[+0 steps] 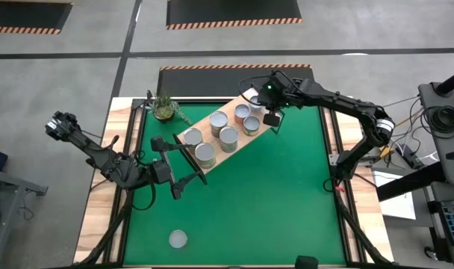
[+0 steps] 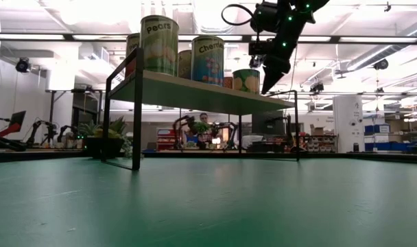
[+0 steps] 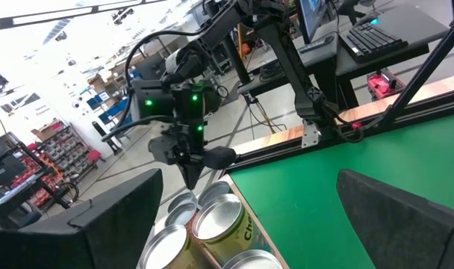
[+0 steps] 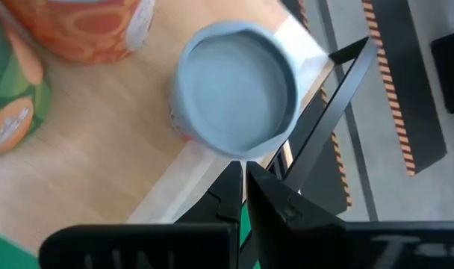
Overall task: Pick and place cans onto a shelf
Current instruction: Put the light blue can on the shelf, then put the yellow can on the shelf
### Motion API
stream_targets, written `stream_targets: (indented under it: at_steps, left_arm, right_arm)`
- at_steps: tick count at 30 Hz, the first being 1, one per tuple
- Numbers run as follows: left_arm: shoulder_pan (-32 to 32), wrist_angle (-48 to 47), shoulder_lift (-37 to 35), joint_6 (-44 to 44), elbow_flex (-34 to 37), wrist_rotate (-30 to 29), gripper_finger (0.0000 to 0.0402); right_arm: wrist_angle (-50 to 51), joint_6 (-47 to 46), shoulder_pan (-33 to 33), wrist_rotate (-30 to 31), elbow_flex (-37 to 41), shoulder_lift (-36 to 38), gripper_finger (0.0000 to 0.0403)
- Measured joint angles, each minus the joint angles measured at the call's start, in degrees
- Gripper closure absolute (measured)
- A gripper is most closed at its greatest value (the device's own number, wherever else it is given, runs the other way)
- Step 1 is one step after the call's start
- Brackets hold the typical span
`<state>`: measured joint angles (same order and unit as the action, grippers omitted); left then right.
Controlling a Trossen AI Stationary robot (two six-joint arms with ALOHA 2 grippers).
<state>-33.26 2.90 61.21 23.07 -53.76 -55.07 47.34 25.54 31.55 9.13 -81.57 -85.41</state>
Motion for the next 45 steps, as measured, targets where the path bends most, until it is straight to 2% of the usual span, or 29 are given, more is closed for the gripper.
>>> stream_targets:
  at_steps: [5,10,17,23,27,29,34,36,39,42,45]
  left_arm:
    - [0.0,0.0,0.0,0.0,0.0,0.0,0.0019]
    - [0.0,0.0,0.0,0.0,0.0,0.0,0.0019]
    - [0.0,0.0,0.0,-0.3,0.0,0.1,0.0019]
    - [0.0,0.0,0.0,-3.9,0.0,0.1,0.0019]
    - [0.0,-1.0,0.2,-13.1,0.0,0.1,0.0019]
    - [-0.2,-3.4,0.7,-18.6,0.3,0.2,0.0019]
    - [-1.5,-8.5,1.9,-29.4,0.4,1.6,0.0019]
    - [-1.7,-8.5,1.8,-32.9,0.3,6.8,0.0019]
    - [-1.7,-8.9,1.5,-36.2,-0.9,19.4,0.0019]
    - [-1.7,-9.0,1.4,-39.4,-4.5,31.0,0.0019]
    - [-1.7,-11.4,1.9,-44.2,-8.5,39.4,0.0019]
  right_arm:
    - [2.5,-0.1,0.0,-2.1,0.6,0.0,0.0394]
    - [2.1,-0.3,0.0,-1.6,2.4,0.1,0.0394]
    - [3.4,-5.0,-3.4,-1.5,1.6,6.7,0.0394]
    - [1.1,-11.8,-12.9,-1.6,4.6,15.5,0.0394]
    - [-4.6,-15.4,-22.1,-1.3,10.4,20.8,0.0394]
    - [-7.1,-16.7,-27.1,1.6,13.3,22.9,0.0394]
    - [-11.2,-17.4,-38.9,14.1,20.3,26.6,0.0394]
    - [-14.1,-18.5,-42.8,17.7,22.9,27.5,0.0394]
    - [-19.5,-18.2,-47.2,20.7,26.2,28.4,0.0394]
    - [-24.9,-15.3,-49.9,21.0,28.2,28.7,0.0394]
    - [-28.9,-12.5,-51.1,21.0,28.6,28.7,0.0394]
